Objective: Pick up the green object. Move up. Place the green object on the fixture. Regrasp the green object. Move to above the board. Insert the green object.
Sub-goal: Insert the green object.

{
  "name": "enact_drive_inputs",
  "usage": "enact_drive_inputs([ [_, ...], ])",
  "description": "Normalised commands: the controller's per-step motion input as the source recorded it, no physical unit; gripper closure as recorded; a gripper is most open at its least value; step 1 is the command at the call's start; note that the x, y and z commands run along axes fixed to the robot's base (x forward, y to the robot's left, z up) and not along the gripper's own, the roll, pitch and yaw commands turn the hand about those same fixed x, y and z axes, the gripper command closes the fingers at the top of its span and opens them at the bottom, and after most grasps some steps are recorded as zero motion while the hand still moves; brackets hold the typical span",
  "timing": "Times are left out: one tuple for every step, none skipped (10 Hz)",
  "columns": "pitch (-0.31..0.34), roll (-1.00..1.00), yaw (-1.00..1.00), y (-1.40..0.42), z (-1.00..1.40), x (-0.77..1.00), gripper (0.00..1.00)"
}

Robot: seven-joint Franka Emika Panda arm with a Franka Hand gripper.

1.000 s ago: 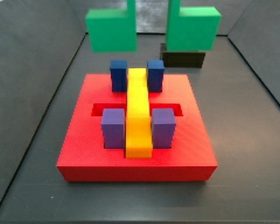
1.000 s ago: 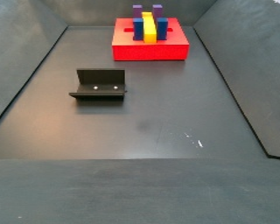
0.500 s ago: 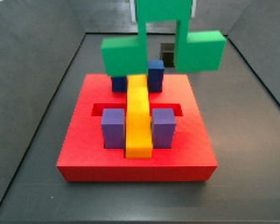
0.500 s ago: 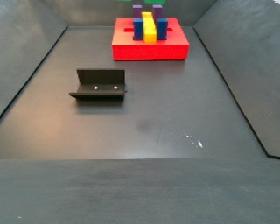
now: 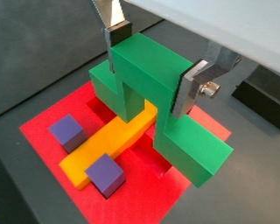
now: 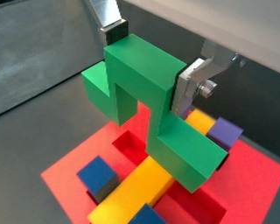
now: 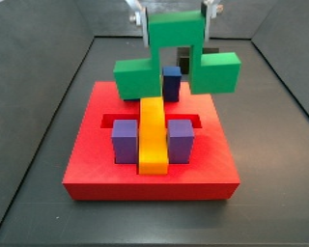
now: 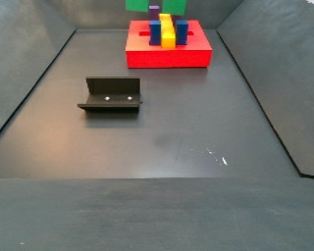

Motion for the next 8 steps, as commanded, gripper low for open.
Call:
enact_drive_inputs([
  [-0.06, 0.23, 0.04, 0.0, -0.33, -0.03, 1.0],
  [-0.059, 0.12, 0.0, 0.0, -0.28, -0.18, 1.0],
  [-0.066, 0.05, 0.0, -0.02, -0.23, -0.21, 1.0],
  [-0.073, 0.0, 0.0, -0.05, -0.1, -0.18, 1.0],
  [-0.077, 0.0, 0.0, -0.02, -0.02, -0.19, 1.0],
  [-0.096, -0.07, 0.0, -0.02, 0.0, -0.22, 1.0],
  [-0.107, -0.05, 0.0, -0.03, -0.05, -0.19, 1.0],
  [-0.109, 0.0, 0.03, -0.04, -0.13, -0.14, 1.0],
])
